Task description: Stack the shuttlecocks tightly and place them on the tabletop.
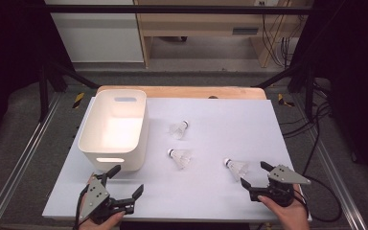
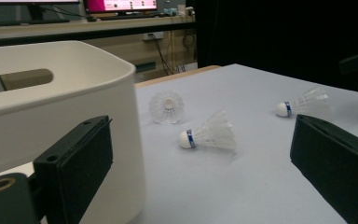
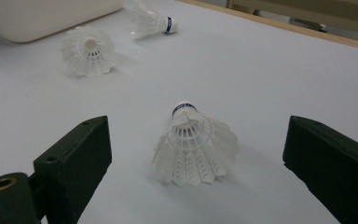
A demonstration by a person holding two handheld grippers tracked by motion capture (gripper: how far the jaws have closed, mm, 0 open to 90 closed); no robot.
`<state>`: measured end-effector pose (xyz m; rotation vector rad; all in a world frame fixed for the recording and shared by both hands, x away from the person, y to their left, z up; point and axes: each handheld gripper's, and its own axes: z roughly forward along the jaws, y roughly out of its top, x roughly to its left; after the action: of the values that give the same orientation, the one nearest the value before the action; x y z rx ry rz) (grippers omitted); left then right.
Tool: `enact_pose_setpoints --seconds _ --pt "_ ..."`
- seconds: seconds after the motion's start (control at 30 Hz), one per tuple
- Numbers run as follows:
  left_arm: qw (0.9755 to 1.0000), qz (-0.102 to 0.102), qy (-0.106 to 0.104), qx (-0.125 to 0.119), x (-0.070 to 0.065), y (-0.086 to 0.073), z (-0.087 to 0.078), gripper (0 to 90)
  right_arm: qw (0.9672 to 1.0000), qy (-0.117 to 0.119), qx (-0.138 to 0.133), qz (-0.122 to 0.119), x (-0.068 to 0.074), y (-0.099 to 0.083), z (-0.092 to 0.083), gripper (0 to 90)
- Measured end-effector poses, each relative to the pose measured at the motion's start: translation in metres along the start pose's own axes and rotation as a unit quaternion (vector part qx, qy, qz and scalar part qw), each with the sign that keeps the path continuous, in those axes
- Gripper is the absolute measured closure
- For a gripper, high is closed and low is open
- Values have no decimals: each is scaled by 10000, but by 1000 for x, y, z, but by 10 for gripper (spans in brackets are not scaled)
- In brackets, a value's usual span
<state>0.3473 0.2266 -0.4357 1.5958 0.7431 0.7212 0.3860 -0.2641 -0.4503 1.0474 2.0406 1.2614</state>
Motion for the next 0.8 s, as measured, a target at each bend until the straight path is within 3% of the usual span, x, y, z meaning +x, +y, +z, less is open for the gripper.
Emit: enact_pose_setpoints --seconds 0.37,0.6,0.8 --pt "9979 -251 504 -332 30 -10 -19 59 9994 126 238 -217 13 1 2 100" --pt "9957 -234 735 -514 37 -13 -27 59 9989 180 379 -188 17 -3 1 115" --pt "9949 -289 808 -527 41 -16 -29 58 9985 205 481 -164 20 -5 1 129"
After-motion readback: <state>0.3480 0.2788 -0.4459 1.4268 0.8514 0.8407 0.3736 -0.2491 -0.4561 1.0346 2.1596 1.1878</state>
